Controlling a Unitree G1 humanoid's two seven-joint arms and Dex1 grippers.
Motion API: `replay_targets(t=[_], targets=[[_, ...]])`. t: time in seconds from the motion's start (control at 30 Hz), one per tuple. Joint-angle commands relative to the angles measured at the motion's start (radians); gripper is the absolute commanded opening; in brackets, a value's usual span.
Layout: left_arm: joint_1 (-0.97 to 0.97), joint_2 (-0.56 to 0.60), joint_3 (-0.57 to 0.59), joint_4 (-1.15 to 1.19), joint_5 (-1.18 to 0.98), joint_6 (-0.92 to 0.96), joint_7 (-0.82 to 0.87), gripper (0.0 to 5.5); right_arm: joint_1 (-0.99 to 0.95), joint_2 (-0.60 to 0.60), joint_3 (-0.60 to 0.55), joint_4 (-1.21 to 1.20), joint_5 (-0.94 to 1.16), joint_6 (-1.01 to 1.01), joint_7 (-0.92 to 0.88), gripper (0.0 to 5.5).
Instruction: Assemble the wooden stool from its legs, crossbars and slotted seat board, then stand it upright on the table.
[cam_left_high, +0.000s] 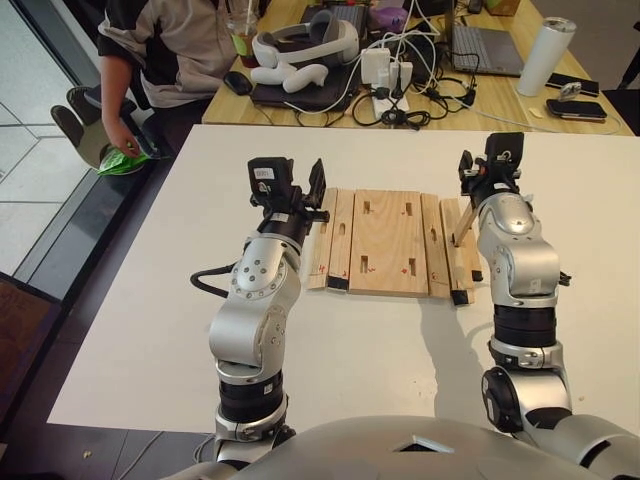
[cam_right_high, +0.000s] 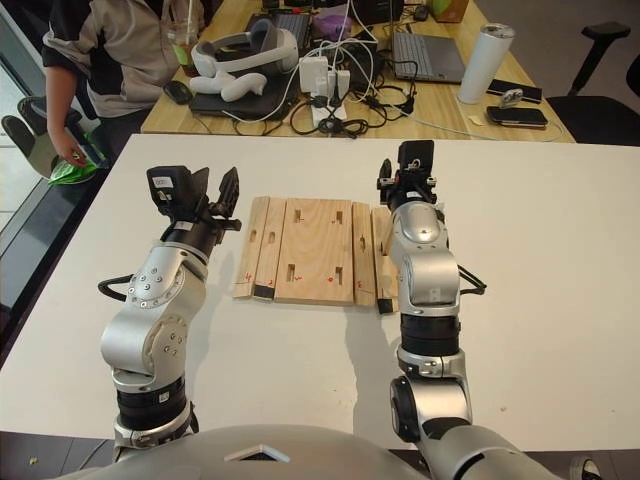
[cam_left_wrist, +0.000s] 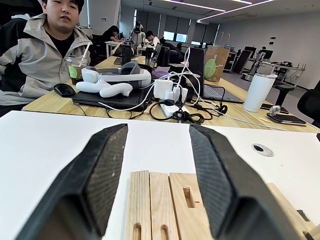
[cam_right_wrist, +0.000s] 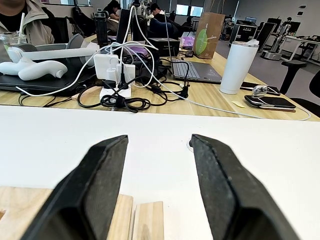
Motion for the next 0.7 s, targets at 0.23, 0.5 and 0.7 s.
replay_targets(t=[0.23,0.5,0.7], targets=[[-0.002,-0.003,0.003,0.001,0.002,0.003,0.005,2.27,-0.139,0.023,-0.014,-0.176,0.060,-0.187,0.017,2.33],[-0.002,-0.007,0.003,0.000,0.004,0.005,0.009,2.27,-0.099,0.082,-0.012,-0.193,0.109,-0.092,0.002,2.33],[-0.001,-0.008,0.001,0.002,0.004,0.004,0.010,2.27,0.063,0.088,-0.027,-0.089,0.108,0.089,-0.018,2.33]])
